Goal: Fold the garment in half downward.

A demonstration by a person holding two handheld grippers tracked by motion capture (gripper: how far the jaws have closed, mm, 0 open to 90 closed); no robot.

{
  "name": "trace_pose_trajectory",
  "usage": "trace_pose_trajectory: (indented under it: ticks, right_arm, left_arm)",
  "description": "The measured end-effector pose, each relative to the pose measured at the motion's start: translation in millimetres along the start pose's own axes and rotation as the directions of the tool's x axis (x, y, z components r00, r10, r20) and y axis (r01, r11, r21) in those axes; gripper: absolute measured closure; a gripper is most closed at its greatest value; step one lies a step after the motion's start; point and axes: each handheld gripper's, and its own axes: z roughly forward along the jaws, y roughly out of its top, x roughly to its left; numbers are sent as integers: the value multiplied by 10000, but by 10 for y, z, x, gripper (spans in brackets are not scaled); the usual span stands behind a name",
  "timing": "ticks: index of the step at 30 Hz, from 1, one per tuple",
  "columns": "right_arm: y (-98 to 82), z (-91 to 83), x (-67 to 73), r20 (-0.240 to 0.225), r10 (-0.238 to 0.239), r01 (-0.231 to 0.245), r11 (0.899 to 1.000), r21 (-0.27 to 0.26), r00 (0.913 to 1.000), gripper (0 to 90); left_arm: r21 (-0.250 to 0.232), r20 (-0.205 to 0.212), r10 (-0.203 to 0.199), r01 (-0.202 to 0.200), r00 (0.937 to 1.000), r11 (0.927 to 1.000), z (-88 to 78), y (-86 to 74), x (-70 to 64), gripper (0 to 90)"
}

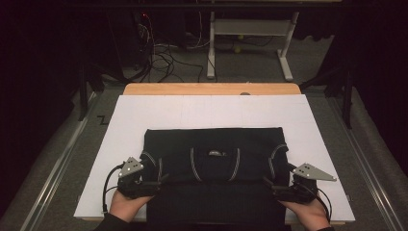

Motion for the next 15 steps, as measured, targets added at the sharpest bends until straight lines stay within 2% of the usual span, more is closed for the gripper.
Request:
trace_pose_trajectory:
  ticks: [3, 6, 8, 15]
  right_arm:
    - [8, -1, 4, -35, 20, -20, 10000, -58, 10000, 2]
    - [31, 15, 23, -62, 12, -13, 9999, -141, 10000, 2]
    - [76, 45, 40, -464, 276, -287, 9993, -233, 9985, 2]
    - [323, 186, 109, -458, -263, 256, 9996, -150, 9986, 16]
  left_arm:
    - [-25, 67, 41, -41, 10000, 10000, 17, 10, -7, 0]
    - [-42, 253, -95, 96, 9996, 9999, 43, 46, -13, 0]
    - [-71, 320, -94, 96, 9994, 9999, 63, 86, -27, 0]
    - [-180, 373, 49, -42, 9993, 9998, 135, 310, -45, 0]
